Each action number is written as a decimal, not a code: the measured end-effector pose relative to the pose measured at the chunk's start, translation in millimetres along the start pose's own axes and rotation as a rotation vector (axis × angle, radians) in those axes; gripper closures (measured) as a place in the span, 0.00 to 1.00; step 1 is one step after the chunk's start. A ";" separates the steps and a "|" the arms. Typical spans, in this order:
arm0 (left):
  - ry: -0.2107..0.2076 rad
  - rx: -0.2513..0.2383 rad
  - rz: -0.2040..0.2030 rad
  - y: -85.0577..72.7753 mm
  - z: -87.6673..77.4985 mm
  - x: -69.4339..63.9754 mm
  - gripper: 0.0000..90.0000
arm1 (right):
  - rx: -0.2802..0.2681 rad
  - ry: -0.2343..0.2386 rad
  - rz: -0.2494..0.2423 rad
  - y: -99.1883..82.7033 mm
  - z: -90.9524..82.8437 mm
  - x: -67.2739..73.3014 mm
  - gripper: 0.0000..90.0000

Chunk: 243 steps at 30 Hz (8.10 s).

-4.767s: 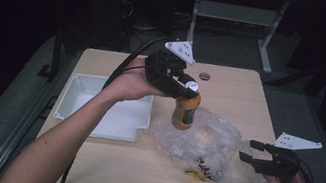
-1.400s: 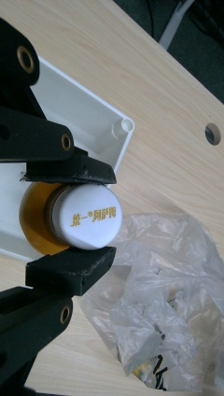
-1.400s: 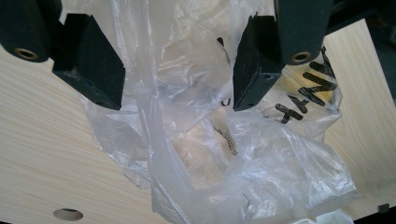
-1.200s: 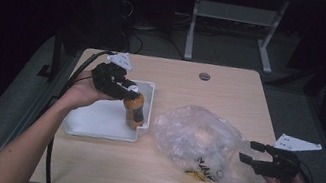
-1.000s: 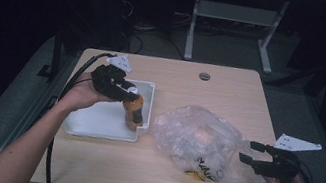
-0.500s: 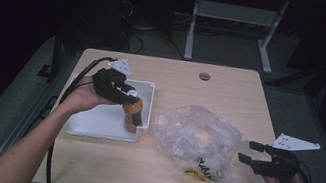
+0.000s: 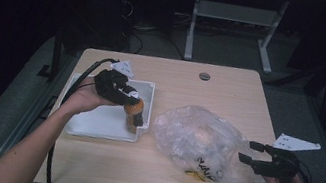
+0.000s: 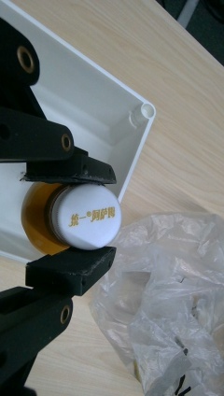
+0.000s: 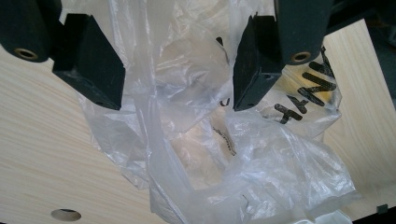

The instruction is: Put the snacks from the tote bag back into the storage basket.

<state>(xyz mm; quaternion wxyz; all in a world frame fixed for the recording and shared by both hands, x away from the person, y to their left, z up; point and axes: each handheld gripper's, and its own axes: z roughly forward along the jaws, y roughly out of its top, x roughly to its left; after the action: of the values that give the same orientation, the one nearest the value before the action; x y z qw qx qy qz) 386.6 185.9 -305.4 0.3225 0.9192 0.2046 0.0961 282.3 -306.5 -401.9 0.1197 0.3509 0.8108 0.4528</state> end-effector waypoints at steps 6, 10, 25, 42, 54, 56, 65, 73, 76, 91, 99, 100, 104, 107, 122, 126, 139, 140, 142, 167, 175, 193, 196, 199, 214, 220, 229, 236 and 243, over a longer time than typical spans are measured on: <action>-0.003 0.004 -0.001 -1.5 3.0 0.2 0.65 | -0.002 -0.001 0.000 0.0 -1.0 0.0 0.37; -0.013 0.013 -0.008 -3.5 5.0 0.6 0.65 | 0.001 0.000 0.002 -0.2 -0.8 0.2 0.37; -0.023 0.017 -0.008 -5.9 7.8 -0.4 0.65 | 0.004 0.004 -0.006 0.8 0.8 2.1 0.37; -0.029 0.014 -0.027 -7.1 8.2 -0.8 0.65 | 0.003 0.002 -0.006 0.7 0.0 3.3 0.37; -0.034 0.017 -0.024 -7.6 8.1 -0.1 0.65 | 0.008 0.007 -0.009 1.2 2.1 4.2 0.37; -0.032 0.018 -0.020 -7.7 7.9 0.6 0.65 | 0.009 0.009 -0.010 1.2 2.3 4.3 0.37; -0.037 0.019 -0.027 -8.2 8.0 0.1 0.64 | 0.010 0.008 -0.008 1.5 1.9 4.7 0.37; -0.042 0.029 -0.031 -11.8 9.2 0.3 0.59 | 0.011 0.010 -0.014 1.6 3.5 4.9 0.37; -0.044 0.024 -0.033 -12.9 8.6 0.4 0.57 | 0.012 0.012 -0.015 1.7 3.9 5.1 0.37; -0.029 -0.006 -0.070 -16.1 0.4 0.7 0.43 | 0.015 0.018 -0.020 3.8 6.9 6.1 0.36; -0.025 -0.009 -0.072 -18.4 -3.4 2.8 0.41 | 0.012 0.019 -0.018 4.6 7.5 5.2 0.36; -0.025 -0.009 -0.072 -18.4 -3.4 2.8 0.40 | 0.012 0.019 -0.018 4.6 7.5 5.2 0.36; -0.022 -0.016 -0.073 -19.2 -4.1 2.6 0.40 | 0.014 0.019 -0.016 4.3 8.2 5.1 0.36; -0.023 -0.014 -0.078 -20.2 -4.4 2.7 0.39 | 0.014 0.018 -0.015 3.7 7.6 5.2 0.36; -0.015 -0.025 -0.087 -30.2 -11.7 2.2 0.37 | 0.016 0.012 -0.017 3.8 7.1 6.7 0.35; -0.013 -0.030 -0.093 -35.3 -12.9 1.6 0.37 | 0.019 0.014 -0.016 4.0 7.9 6.5 0.35; -0.022 -0.053 -0.104 -48.3 -15.3 -0.7 0.36 | 0.015 0.015 -0.017 4.5 7.1 6.7 0.34; -0.020 -0.053 -0.110 -49.2 -15.0 -1.3 0.36 | 0.015 0.015 -0.017 4.5 7.1 6.7 0.34; -0.023 -0.057 -0.107 -51.2 -14.9 -1.5 0.36 | 0.015 0.016 -0.016 4.4 7.1 6.8 0.34; -0.019 -0.073 -0.131 -80.5 -16.9 -8.1 0.33 | 0.018 0.015 -0.018 4.3 7.1 7.9 0.34; -0.017 -0.091 -0.145 -88.0 -16.5 -11.2 0.33 | 0.019 0.016 -0.017 4.3 7.2 7.7 0.34; -0.008 -0.102 -0.137 -107.5 -11.4 -20.2 0.33 | 0.016 0.015 -0.017 4.0 6.0 9.7 0.34; -0.004 -0.111 -0.136 -111.3 -11.2 -21.9 0.33 | 0.018 0.017 -0.018 3.7 6.7 9.3 0.34; -0.007 -0.111 -0.137 -116.3 -9.2 -24.2 0.33 | 0.018 0.017 -0.019 3.7 6.9 9.5 0.34; -0.014 -0.133 -0.159 -141.4 1.1 -34.7 0.33 | 0.024 0.020 -0.016 2.6 8.1 9.5 0.34; -0.021 -0.134 -0.168 -147.4 4.2 -38.0 0.33 | 0.028 0.023 -0.018 2.7 9.3 10.2 0.34; -0.029 -0.139 -0.174 -156.2 7.7 -41.5 0.32 | 0.032 0.021 -0.019 0.4 8.3 11.2 0.34; -0.031 -0.154 -0.190 -165.4 11.3 -45.7 0.31 | 0.036 0.022 -0.016 -1.2 8.5 11.7 0.34; -0.030 -0.157 -0.192 -169.7 13.1 -48.8 0.31 | 0.044 0.021 -0.025 -0.7 10.2 14.5 0.34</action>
<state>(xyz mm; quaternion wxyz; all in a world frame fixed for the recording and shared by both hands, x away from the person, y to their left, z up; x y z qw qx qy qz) 293.5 277.4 -425.1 0.4042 0.8687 0.2785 0.0666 276.7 -290.3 -406.4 0.1090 0.3386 0.8262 0.4368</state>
